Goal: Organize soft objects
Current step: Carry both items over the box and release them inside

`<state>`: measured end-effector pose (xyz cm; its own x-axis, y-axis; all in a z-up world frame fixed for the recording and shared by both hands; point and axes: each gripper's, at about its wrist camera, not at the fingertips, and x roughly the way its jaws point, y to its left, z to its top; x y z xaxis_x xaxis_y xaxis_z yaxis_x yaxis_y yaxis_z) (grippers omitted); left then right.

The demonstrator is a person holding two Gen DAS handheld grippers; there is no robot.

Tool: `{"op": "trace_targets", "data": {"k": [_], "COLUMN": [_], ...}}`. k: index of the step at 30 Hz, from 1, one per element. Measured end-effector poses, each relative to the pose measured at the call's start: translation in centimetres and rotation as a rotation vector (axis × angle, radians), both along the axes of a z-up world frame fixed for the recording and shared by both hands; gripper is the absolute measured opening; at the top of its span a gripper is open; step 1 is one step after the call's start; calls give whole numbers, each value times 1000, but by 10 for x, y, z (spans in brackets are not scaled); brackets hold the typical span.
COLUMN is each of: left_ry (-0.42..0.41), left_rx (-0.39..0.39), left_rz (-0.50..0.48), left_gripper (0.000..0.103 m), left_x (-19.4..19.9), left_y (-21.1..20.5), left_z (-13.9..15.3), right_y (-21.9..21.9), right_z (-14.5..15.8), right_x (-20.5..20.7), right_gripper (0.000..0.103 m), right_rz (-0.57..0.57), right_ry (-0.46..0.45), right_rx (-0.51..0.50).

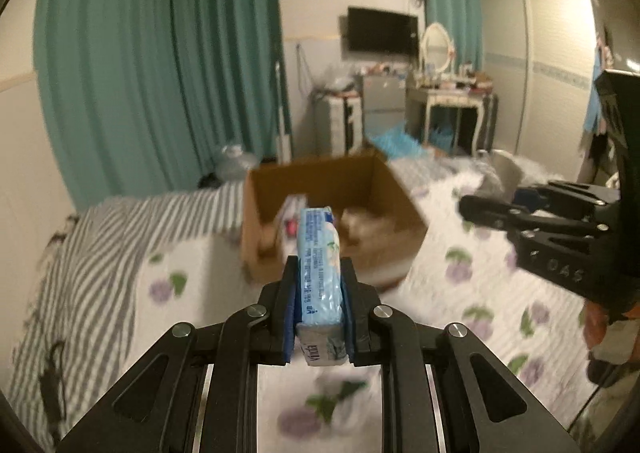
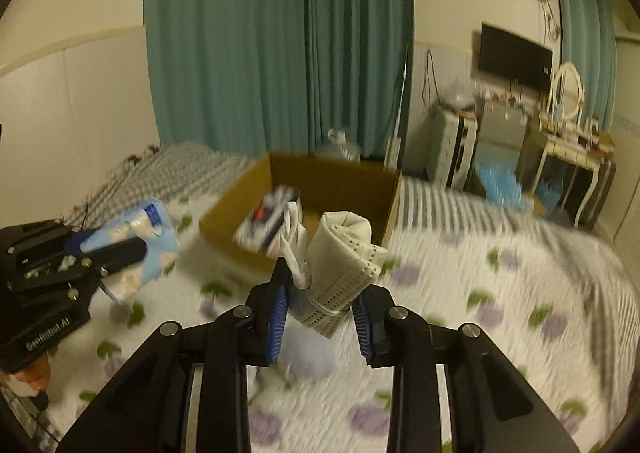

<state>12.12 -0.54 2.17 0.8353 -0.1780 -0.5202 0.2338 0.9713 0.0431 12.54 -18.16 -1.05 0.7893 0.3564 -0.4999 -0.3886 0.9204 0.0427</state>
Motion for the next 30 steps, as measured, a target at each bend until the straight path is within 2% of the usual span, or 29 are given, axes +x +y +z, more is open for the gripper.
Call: {"op": "trace_targets", "data": {"k": [4, 8, 11, 15, 19, 21, 23, 24, 25, 27, 30], "left_ry": [-19, -11, 4, 74, 98, 98, 113, 117, 118, 90, 53], "left_rx": [-14, 25, 39, 22, 25, -25, -23, -14, -5, -2, -4], "left_rz": [-32, -39, -38, -47, -67, -100, -106, -101, -93, -74, -52], "left_gripper": [17, 17, 17, 17, 19, 23, 24, 35, 52, 60, 60], "left_x": [51, 107, 138, 177, 188, 189, 193, 194, 193, 185, 171], "left_y": [-19, -34, -41, -41, -45, -43, -43, -43, -43, -41, -37], "left_z": [12, 2, -11, -35, -52, -55, -56, -56, -54, -48, -30], "right_y": [1, 3, 3, 7, 13, 17, 18, 17, 15, 7, 0], "right_z": [29, 35, 28, 7, -14, -21, -24, -24, -23, -18, -5], "right_x": [35, 78, 112, 161, 196, 207, 211, 214, 215, 214, 205], "right_gripper": [29, 29, 29, 29, 29, 30, 50, 70, 76, 76, 78], "right_rz": [12, 9, 5, 10, 20, 15, -15, -34, -47, -58, -82], "right_ry": [-36, -30, 3, 77, 132, 140, 115, 109, 104, 92, 72], "right_rx": [6, 3, 13, 32, 59, 48, 25, 24, 36, 77, 73]}}
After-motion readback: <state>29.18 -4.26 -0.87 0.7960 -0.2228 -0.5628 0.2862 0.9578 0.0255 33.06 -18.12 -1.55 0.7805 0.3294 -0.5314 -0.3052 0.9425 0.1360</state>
